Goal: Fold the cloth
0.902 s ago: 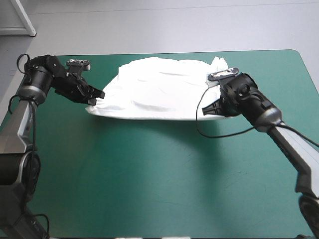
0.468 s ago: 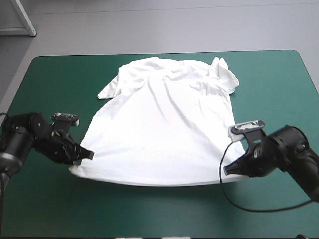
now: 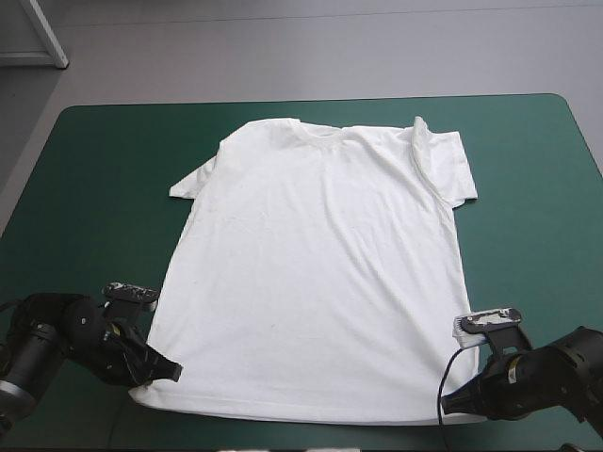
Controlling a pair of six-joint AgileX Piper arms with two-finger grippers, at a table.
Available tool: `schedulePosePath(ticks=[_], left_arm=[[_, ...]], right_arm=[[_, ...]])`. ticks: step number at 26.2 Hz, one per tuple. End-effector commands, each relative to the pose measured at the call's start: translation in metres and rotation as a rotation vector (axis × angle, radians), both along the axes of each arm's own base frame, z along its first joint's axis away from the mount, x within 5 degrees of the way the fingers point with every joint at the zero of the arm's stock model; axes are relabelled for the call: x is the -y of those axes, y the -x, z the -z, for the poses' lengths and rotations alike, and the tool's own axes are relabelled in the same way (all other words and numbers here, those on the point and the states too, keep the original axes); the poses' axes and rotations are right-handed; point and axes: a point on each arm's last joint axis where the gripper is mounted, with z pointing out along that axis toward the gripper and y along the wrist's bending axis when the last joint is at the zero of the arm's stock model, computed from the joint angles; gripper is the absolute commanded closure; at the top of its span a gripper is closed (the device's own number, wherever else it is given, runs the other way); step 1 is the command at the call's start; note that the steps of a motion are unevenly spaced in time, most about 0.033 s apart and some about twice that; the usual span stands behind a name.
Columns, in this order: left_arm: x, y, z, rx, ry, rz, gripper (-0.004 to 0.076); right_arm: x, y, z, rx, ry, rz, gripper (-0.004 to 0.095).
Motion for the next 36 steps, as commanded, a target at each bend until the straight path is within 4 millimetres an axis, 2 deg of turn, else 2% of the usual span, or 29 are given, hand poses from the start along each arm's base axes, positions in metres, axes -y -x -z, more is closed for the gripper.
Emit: schedulePosePath(ticks=[1,3,6,7,10,12,14,17,19,23,26,28,29,30,31,36], left_arm=[[0.003,0.006,-0.004,-0.043,0.019,0.001,0.0729],[0.003,0.006,-0.004,-0.042,0.019,0.008,0.0698],[0.004,0.006,-0.004,-0.043,0.028,0.006,0.0561],[0.004,0.006,-0.004,-0.045,0.038,0.004,0.049],[0.007,0.006,-0.005,-0.045,0.063,-0.001,0.0259],[0.007,0.006,-0.005,-0.04,0.064,-0.002,0.0162],[0.005,0.001,-0.006,0.007,0.049,-0.006,0.0122],[0.002,-0.01,-0.015,0.124,0.012,-0.029,0.0122],[-0.001,-0.027,-0.03,0.244,-0.029,-0.034,0.0122],[0.001,-0.066,-0.053,0.326,-0.062,-0.043,0.0122],[0.007,-0.108,-0.063,0.359,-0.065,-0.047,0.0122],[0.012,-0.141,-0.062,0.368,-0.063,-0.05,0.0122],[0.017,-0.171,-0.053,0.344,-0.062,-0.05,0.0122],[0.02,-0.184,-0.048,0.327,-0.065,-0.049,0.0122],[0.024,-0.208,-0.039,0.306,-0.068,-0.048,0.0122],[0.034,-0.273,-0.01,0.284,-0.069,-0.046,0.0122]], right_arm=[[-0.001,-0.002,-0.005,0.027,-0.014,-0.003,0.0913],[0.0,-0.002,-0.005,0.029,-0.01,-0.006,0.084],[0.0,-0.002,-0.005,0.031,-0.01,-0.009,0.0567],[0.0,-0.002,-0.005,0.031,-0.01,-0.009,0.0408],[0.0,-0.003,-0.006,0.04,-0.014,0.014,0.0085],[0.001,-0.005,-0.007,0.059,-0.008,0.031,-0.0024],[0.002,-0.008,-0.01,0.089,-0.002,0.046,-0.0024],[0.003,-0.012,-0.018,0.14,-0.004,0.083,-0.0002],[0.002,-0.015,-0.023,0.172,-0.015,0.095,0.0011],[0.003,-0.021,-0.033,0.237,-0.025,0.122,0.0028],[0.001,-0.025,-0.038,0.242,-0.025,0.142,0.0031],[0.0,-0.03,-0.039,0.227,-0.016,0.163,0.0032],[-0.002,-0.033,-0.038,0.211,-0.019,0.187,0.0032],[-0.004,-0.035,-0.037,0.196,-0.028,0.197,0.0032],[-0.006,-0.037,-0.038,0.203,-0.039,0.197,0.0032],[-0.006,-0.037,-0.037,0.206,-0.029,0.166,0.0032]])
